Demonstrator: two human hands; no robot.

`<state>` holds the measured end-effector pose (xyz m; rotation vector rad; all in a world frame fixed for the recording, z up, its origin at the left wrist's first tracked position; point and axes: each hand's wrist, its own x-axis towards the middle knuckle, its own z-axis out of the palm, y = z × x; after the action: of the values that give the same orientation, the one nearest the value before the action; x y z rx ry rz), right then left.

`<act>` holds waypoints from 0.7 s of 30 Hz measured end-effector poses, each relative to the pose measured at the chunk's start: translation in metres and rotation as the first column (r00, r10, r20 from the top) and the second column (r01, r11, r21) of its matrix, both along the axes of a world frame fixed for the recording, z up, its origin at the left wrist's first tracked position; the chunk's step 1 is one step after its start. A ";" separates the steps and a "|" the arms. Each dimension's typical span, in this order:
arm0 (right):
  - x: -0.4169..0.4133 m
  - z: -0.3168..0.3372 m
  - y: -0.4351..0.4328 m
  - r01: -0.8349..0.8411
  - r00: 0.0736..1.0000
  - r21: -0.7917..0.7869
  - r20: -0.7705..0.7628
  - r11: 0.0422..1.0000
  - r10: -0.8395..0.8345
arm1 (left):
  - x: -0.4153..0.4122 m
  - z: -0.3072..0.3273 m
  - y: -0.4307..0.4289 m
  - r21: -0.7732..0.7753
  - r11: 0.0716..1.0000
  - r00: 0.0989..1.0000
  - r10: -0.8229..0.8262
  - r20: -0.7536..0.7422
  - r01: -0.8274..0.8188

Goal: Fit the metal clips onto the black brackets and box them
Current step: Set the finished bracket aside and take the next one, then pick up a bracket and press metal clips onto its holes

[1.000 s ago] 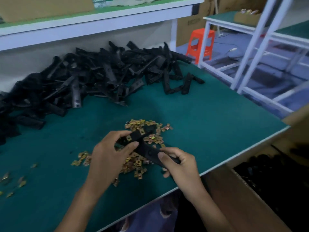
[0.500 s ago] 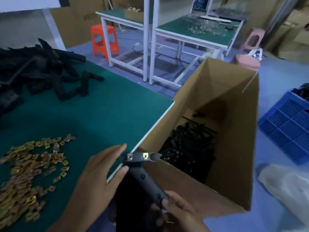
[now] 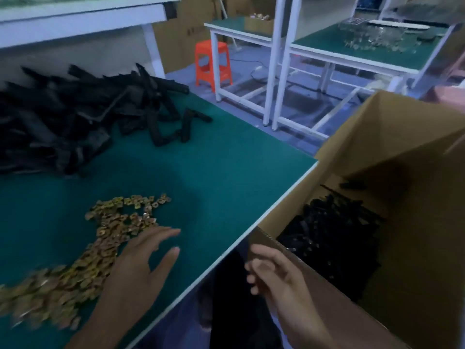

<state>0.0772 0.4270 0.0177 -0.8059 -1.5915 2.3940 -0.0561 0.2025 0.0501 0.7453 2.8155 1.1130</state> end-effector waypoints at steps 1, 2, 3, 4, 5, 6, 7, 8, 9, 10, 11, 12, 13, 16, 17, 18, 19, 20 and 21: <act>-0.015 0.002 -0.012 -0.059 0.997 0.118 -0.034 0.991 0.063 | -0.008 -0.002 -0.012 -0.014 0.999 0.999 0.047 -0.005 -0.047; -0.031 0.005 -0.023 -0.106 0.990 0.241 -0.065 0.965 0.125 | -0.018 -0.004 -0.023 -0.022 0.995 0.995 0.097 -0.011 -0.097; -0.047 0.007 -0.035 -0.144 0.979 0.364 -0.086 0.920 0.187 | -0.028 -0.005 -0.034 -0.027 0.988 0.989 0.150 -0.011 -0.150; -0.062 0.009 -0.045 -0.177 0.964 0.476 -0.094 0.862 0.250 | -0.039 -0.005 -0.044 -0.033 0.979 0.980 0.199 -0.004 -0.199; -0.076 0.011 -0.055 -0.210 0.946 0.565 -0.090 0.798 0.313 | -0.051 -0.005 -0.055 -0.044 0.968 0.969 0.246 0.003 -0.245; -0.089 0.012 -0.064 -0.243 0.927 0.626 -0.076 0.741 0.368 | -0.063 -0.005 -0.065 -0.056 0.955 0.956 0.294 0.011 -0.293; -0.100 0.011 -0.072 -0.267 0.912 0.662 -0.062 0.701 0.406 | -0.076 -0.005 -0.075 -0.064 0.938 0.939 0.342 0.017 -0.341; -0.108 0.009 -0.080 -0.269 0.909 0.694 -0.047 0.668 0.415 | -0.090 -0.006 -0.083 -0.067 0.920 0.922 0.387 0.020 -0.385; -0.114 0.007 -0.087 -0.244 0.917 0.735 -0.037 0.632 0.396 | -0.103 -0.006 -0.091 -0.060 0.902 0.903 0.429 0.020 -0.428; -0.117 0.005 -0.092 -0.194 0.935 0.785 -0.034 0.588 0.354 | -0.116 -0.006 -0.096 -0.045 0.883 0.884 0.467 0.013 -0.466; -0.117 0.003 -0.096 -0.126 0.952 0.826 -0.054 0.549 0.300 | -0.129 -0.006 -0.101 -0.026 0.866 0.867 0.499 0.005 -0.499; -0.117 0.002 -0.099 -0.055 0.964 0.852 -0.091 0.520 0.251 | -0.143 -0.006 -0.104 -0.004 0.849 0.849 0.529 0.002 -0.529; -0.117 0.001 -0.101 0.010 0.968 0.873 -0.131 0.488 0.214 | -0.156 -0.006 -0.106 0.017 0.827 0.827 0.562 0.007 -0.562; -0.118 -0.003 -0.104 0.115 0.959 0.893 -0.213 0.435 0.184 | -0.195 -0.001 -0.104 0.043 0.770 0.771 0.636 0.023 -0.637; -0.120 -0.003 -0.104 0.114 0.959 0.894 -0.213 0.433 0.187 | -0.207 0.000 -0.101 0.051 0.761 0.763 0.646 0.036 -0.647; -0.120 -0.003 -0.104 0.100 0.960 0.896 -0.200 0.432 0.194 | -0.218 0.000 -0.100 0.056 0.755 0.757 0.651 0.064 -0.654; -0.121 -0.004 -0.103 0.086 0.960 0.898 -0.191 0.431 0.207 | -0.229 -0.001 -0.100 0.046 0.751 0.751 0.652 0.101 -0.659; -0.121 -0.005 -0.102 0.081 0.958 0.902 -0.189 0.423 0.218 | -0.238 -0.002 -0.100 0.029 0.751 0.746 0.650 0.143 -0.660; -0.121 -0.005 -0.101 0.084 0.956 0.906 -0.191 0.415 0.224 | -0.246 -0.004 -0.101 0.022 0.752 0.742 0.645 0.185 -0.659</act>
<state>-0.0440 0.3264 0.0126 -0.1207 -2.3712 1.1367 -0.3019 0.1020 0.0463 -0.3962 2.9479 1.2834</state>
